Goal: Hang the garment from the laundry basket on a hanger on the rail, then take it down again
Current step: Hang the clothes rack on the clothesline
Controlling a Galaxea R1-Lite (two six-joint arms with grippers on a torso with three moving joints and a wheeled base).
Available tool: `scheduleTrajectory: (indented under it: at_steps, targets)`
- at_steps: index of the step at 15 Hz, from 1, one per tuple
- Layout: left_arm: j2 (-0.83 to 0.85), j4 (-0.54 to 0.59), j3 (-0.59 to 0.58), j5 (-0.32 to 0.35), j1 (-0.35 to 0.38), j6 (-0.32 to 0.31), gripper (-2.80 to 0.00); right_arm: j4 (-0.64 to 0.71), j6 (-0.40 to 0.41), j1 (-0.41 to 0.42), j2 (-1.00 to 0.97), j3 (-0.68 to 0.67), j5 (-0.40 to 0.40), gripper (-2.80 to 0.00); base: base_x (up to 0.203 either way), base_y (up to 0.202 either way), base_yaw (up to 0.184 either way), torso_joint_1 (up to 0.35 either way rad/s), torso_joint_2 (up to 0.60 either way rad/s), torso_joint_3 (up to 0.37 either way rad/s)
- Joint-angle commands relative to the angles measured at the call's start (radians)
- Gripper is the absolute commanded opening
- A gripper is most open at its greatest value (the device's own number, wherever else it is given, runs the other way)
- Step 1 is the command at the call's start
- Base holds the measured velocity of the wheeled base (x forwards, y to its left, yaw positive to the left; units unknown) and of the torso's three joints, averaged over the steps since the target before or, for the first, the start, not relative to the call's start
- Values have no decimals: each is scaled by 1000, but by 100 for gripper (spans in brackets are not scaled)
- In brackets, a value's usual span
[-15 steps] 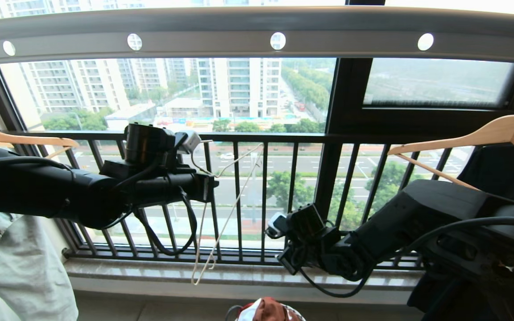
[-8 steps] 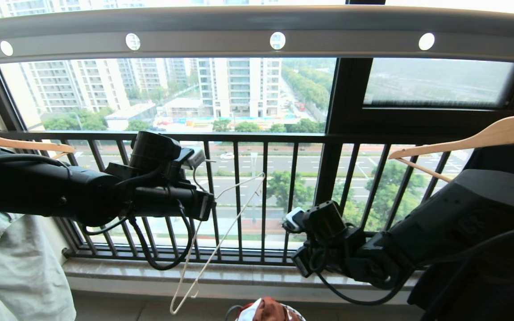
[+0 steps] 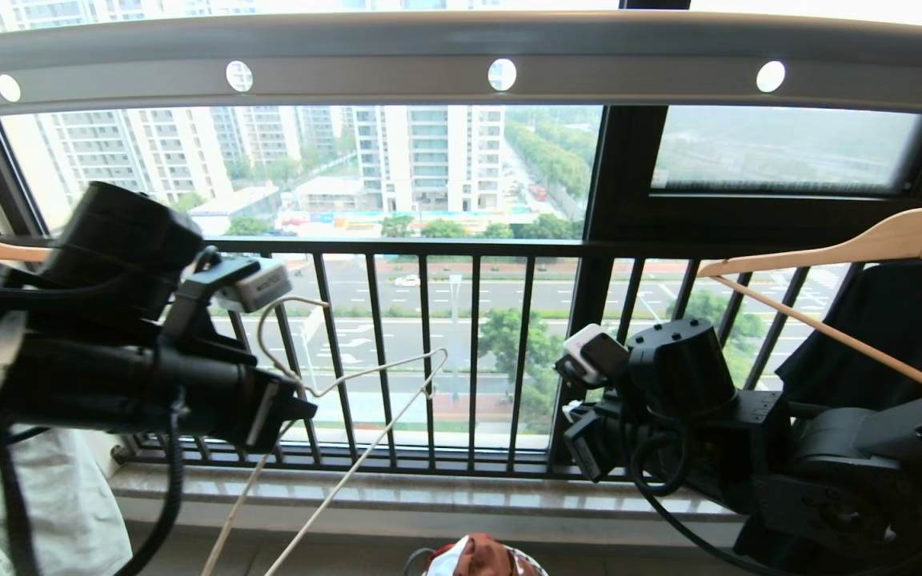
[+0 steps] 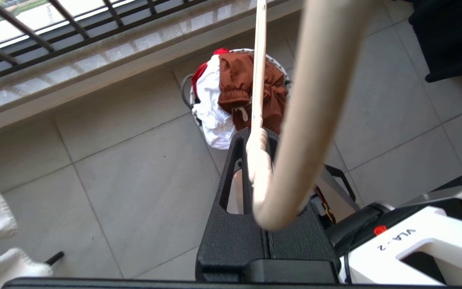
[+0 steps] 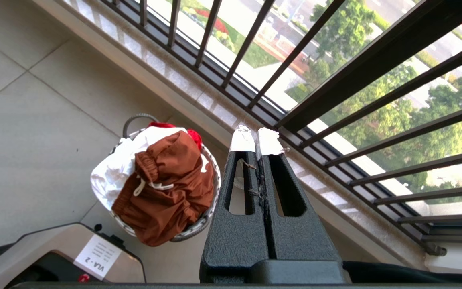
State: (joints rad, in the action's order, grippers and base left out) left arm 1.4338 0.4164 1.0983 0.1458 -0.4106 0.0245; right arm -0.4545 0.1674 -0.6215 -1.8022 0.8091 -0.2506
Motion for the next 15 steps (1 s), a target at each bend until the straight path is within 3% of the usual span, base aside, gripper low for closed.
scheduleTrajectory:
  at_steps: [1, 3, 4, 6, 8, 12, 15]
  targets:
    - [-219, 130, -18, -81, 0, 1, -280, -3, 9, -7, 23, 7, 2, -280, 0, 0, 0, 0, 0, 0]
    - [-339, 169, -60, -161, 1, 3, -280, -4, 7, -5, 18, 11, 13, -280, 0, 0, 0, 0, 0, 0]
    - [-398, 178, -72, -230, 6, 4, -280, -4, 7, -7, 27, 7, 13, -280, 0, 0, 0, 0, 0, 0]
    - [-453, 183, -67, -438, 66, 4, -280, -4, 7, -16, 27, 1, 13, -280, 0, 0, 0, 0, 0, 0]
    - [-469, 163, -52, -563, 95, 22, -280, -3, 6, -17, 21, 1, 13, -280, 0, 0, 0, 0, 0, 0]
    - [-365, -53, -69, -775, 193, 71, -280, -3, 6, -17, 20, -12, 13, -280, 0, 0, 0, 0, 0, 0]
    - [-277, -240, -97, -821, 301, 78, -280, -3, 6, -17, 20, -24, 13, -280, 0, 0, 0, 0, 0, 0]
